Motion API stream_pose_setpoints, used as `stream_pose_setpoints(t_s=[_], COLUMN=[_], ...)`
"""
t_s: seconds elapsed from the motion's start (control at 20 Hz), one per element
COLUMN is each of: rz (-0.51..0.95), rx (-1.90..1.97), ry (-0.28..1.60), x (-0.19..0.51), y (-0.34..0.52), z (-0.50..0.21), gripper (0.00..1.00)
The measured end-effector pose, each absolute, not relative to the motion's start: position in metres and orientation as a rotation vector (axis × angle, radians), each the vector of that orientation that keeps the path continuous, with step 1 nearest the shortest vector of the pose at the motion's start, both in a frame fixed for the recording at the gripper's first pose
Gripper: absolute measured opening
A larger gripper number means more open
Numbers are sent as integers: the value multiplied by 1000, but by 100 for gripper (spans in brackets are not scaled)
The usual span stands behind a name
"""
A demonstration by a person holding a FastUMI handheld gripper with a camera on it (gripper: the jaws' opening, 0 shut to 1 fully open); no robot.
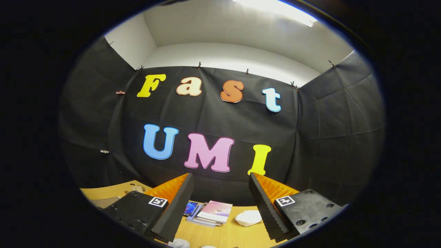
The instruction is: Open the storage box then place both shoes into the box .Put the left shoe in first, then the right shoe, with the right side of both shoes facing outward in a uniform manner.
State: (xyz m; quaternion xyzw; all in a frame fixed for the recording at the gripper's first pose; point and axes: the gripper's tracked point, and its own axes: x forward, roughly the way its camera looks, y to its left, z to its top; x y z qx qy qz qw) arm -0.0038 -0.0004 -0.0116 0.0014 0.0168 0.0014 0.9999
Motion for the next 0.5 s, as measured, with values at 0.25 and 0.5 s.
stream_pose_setpoints(t_s=[0.25,0.5], rz=[4,160], rx=[1,53], ry=[31,96], x=[-7,-13], y=[1,40], z=[-11,-29], gripper=[97,97])
